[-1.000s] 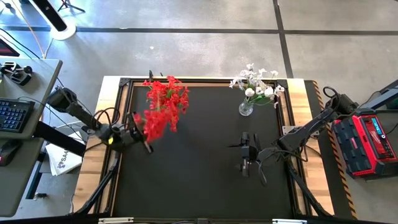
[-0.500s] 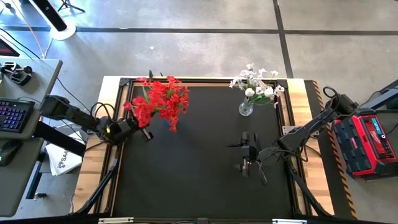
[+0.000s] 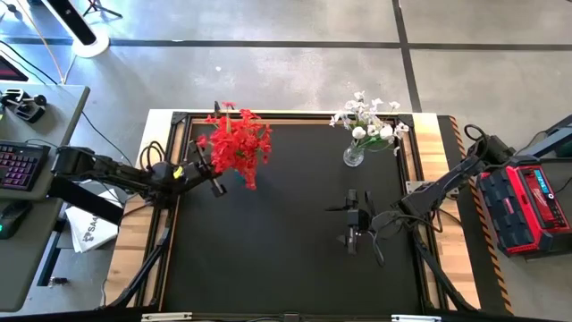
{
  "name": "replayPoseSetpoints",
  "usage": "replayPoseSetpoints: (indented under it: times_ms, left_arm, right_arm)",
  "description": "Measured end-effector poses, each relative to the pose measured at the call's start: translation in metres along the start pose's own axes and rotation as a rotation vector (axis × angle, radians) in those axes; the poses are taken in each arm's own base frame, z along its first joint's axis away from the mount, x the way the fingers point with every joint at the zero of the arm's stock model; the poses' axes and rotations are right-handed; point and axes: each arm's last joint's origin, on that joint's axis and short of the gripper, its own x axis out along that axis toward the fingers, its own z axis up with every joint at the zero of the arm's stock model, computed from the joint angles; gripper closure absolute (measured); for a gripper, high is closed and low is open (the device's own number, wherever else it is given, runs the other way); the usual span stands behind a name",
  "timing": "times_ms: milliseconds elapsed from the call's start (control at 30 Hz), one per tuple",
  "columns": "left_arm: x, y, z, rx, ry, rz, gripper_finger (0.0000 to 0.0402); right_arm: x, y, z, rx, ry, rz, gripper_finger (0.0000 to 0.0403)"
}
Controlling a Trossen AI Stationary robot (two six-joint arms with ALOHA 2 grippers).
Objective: Sort flowers into vase by color
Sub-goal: Put the red flowers into the blue vase
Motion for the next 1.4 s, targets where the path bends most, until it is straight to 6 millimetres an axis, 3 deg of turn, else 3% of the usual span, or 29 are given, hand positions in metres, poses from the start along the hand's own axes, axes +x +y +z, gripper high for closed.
replayPoseSetpoints:
  times_ms: [333,800,1400]
  left_arm:
    - [0.0,0.0,-0.021,-0.104,0.208,0.034,0.0393]
    - [-0.003,-0.003,-0.028,-0.168,0.303,0.085,0.027]
    - [-0.011,-0.015,-0.035,-0.242,0.428,0.112,0.0254]
  right_arm:
    - [0.0,0.0,0.0,0.0,0.0,0.0,0.0073]
    - [0.0,0.0,0.0,0.0,0.0,0.0,0.0073]
    - [0.0,0.0,0.0,0.01,0.0,0.0,0.0073]
